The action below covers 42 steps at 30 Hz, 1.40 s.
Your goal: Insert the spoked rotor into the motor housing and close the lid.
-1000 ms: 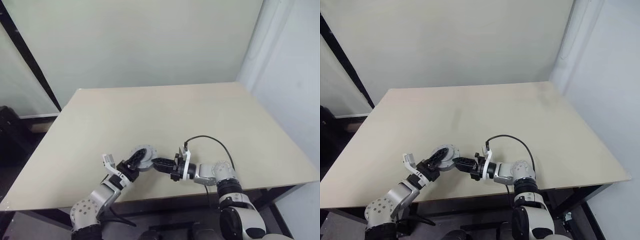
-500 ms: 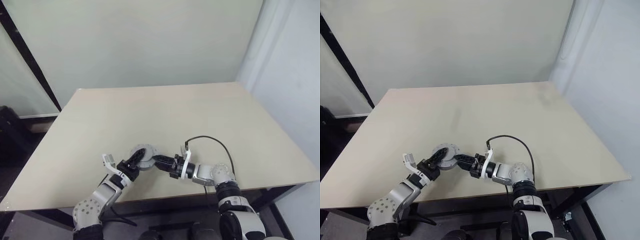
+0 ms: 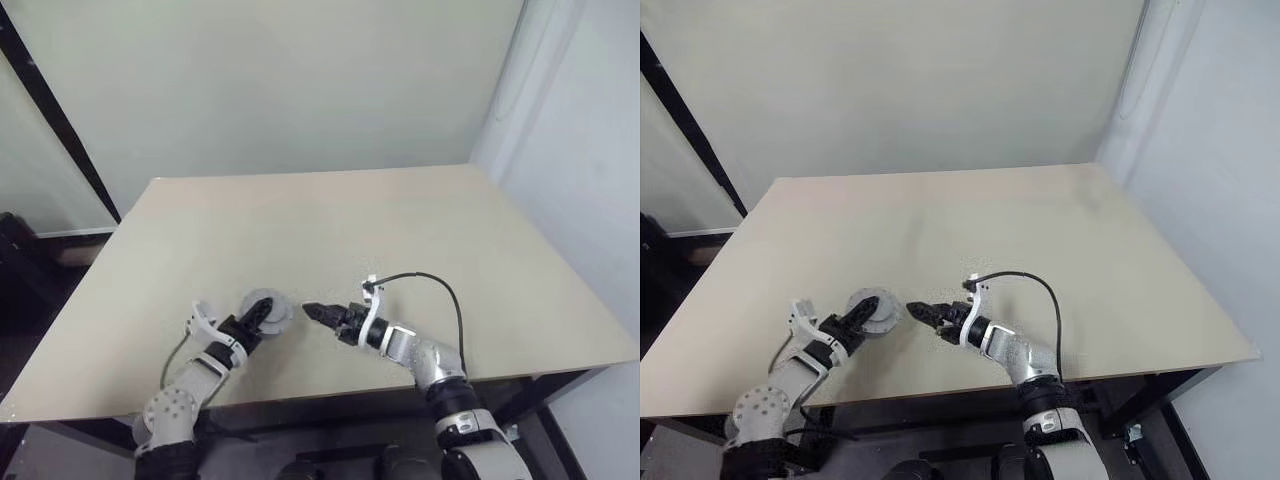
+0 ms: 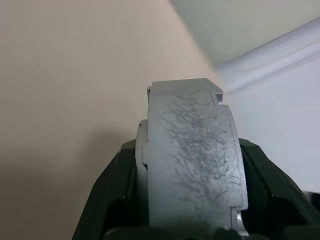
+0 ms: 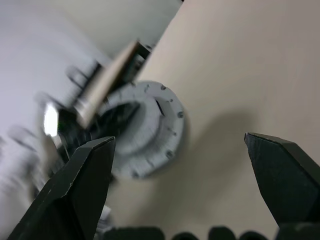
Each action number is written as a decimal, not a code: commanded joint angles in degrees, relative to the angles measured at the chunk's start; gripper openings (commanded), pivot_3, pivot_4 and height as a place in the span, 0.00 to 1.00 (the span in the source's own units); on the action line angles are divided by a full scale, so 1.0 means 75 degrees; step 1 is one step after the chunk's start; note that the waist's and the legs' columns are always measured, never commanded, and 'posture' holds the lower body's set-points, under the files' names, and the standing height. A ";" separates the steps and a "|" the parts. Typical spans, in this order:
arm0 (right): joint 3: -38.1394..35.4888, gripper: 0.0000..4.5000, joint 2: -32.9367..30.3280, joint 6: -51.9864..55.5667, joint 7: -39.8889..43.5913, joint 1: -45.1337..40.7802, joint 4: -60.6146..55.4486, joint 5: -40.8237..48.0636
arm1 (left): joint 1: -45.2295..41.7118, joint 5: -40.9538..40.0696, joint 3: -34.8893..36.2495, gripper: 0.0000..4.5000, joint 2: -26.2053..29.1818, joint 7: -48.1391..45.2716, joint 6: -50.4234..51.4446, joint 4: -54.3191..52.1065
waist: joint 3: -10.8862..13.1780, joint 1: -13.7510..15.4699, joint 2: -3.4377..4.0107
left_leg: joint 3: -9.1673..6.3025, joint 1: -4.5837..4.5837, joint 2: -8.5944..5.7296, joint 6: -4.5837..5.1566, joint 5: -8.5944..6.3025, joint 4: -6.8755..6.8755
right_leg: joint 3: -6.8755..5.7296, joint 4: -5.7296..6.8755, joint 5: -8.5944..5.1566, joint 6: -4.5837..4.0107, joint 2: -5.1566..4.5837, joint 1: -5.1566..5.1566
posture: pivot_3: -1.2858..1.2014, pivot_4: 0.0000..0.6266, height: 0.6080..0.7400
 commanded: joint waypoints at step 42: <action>0.1562 1.00 -0.1037 -0.3031 0.0128 0.0026 -0.0194 -0.2603 | -0.0089 0.3923 -0.0884 1.00 0.1122 -0.0252 -0.2223 -0.0716 | -0.0046 0.0229 -0.0077 | -0.0026 0.0012 0.0015 -0.0036 0.0023 0.0059 | -0.0017 0.0026 0.0041 -0.0058 0.0012 0.0024 | 0.52 0.00 1.00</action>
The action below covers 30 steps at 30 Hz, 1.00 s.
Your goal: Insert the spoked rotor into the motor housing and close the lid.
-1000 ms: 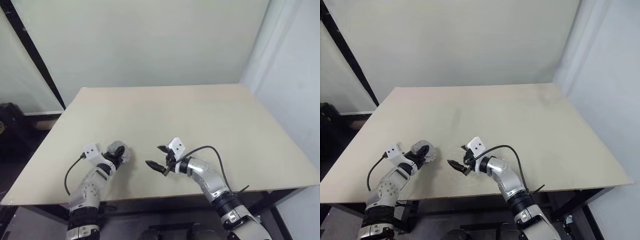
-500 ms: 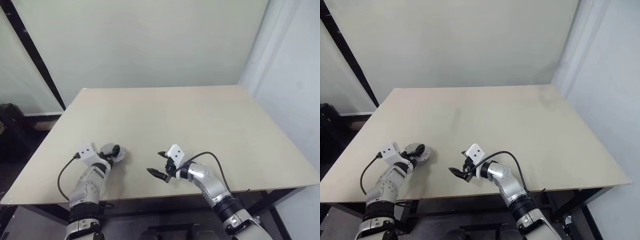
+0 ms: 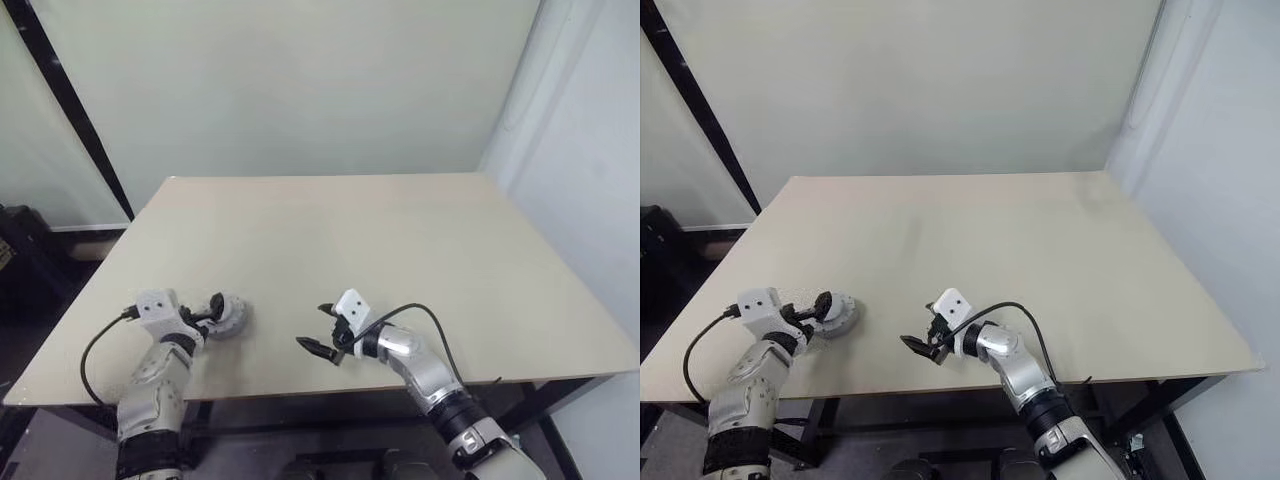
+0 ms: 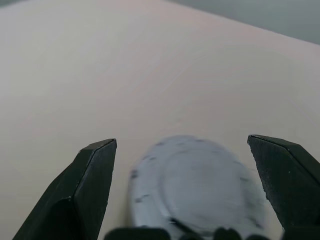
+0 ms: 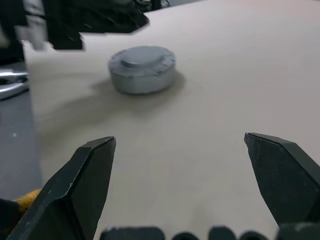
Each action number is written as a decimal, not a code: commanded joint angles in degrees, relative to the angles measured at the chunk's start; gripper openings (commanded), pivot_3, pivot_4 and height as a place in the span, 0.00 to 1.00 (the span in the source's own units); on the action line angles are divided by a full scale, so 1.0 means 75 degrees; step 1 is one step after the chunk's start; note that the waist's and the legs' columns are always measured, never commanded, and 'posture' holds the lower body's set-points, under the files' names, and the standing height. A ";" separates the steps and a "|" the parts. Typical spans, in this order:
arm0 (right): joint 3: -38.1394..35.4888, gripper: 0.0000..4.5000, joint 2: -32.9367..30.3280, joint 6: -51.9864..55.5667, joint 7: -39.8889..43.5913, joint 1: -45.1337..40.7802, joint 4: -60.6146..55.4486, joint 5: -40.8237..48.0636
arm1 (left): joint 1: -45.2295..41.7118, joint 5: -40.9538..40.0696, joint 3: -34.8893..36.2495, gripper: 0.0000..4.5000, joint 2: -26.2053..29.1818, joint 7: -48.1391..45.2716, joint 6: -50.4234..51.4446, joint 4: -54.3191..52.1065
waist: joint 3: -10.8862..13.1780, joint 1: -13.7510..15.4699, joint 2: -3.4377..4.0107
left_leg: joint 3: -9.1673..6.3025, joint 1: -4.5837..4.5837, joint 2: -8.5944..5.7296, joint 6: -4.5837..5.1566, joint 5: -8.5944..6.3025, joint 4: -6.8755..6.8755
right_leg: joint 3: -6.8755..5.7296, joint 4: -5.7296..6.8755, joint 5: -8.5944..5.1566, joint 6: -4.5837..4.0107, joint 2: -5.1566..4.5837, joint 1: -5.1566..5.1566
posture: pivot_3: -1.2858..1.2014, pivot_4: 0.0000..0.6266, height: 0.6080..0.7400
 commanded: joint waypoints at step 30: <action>-0.2138 1.00 -0.2197 0.1423 -0.0114 0.0061 -0.1408 0.0857 | 0.0309 0.0373 -0.2379 1.00 0.1049 -0.2463 0.1229 -0.2843 | 0.0002 -0.0039 0.0017 | 0.0041 0.0010 0.0013 0.0020 0.0010 0.0012 | 0.0002 -0.0004 -0.0011 -0.0013 0.0013 0.0018 | 0.52 0.00 1.00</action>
